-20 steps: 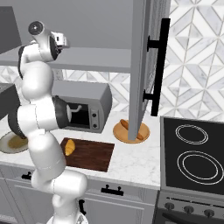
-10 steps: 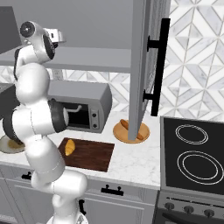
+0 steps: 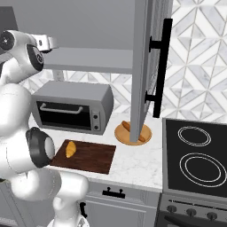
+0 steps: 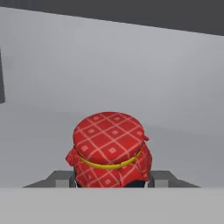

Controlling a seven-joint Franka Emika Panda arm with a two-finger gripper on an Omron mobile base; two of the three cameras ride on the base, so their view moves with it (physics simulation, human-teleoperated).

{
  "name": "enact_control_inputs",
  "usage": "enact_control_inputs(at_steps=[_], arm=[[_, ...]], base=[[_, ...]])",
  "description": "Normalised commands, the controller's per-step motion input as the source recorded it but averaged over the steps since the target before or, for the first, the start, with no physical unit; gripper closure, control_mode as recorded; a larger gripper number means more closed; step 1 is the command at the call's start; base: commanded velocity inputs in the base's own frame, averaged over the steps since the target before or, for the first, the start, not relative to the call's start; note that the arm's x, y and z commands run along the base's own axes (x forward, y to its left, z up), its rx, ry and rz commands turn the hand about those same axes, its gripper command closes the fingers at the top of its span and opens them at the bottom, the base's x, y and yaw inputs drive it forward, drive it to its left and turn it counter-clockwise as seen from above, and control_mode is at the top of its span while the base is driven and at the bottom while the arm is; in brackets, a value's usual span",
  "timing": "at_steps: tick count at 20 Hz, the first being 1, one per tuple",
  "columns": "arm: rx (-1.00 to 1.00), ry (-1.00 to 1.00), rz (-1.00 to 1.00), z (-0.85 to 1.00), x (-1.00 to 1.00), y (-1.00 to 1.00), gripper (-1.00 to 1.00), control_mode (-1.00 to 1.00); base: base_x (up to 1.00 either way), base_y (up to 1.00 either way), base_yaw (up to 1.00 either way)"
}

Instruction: From the different types of pastries on the counter, select a croissant and place it on the cutting board. Then retrieve a jar of jam from the cabinet and place it alongside the croissant on the cutting board.

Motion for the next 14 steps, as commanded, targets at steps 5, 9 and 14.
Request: enact_control_inputs(at_steps=[5,9,14], arm=[[0.08,-0.07,-0.14,0.05,-1.0,-0.54,1.0,-1.0],[0.12,-0.15,-0.13,0.25,-1.0,-0.64,1.0,-1.0],[0.03,0.08,-0.18,-0.32,-0.99,-0.6,1.0,-1.0]], base=[[0.0,0.0,0.0],[0.0,0.0,0.0],[0.0,0.0,0.0]])
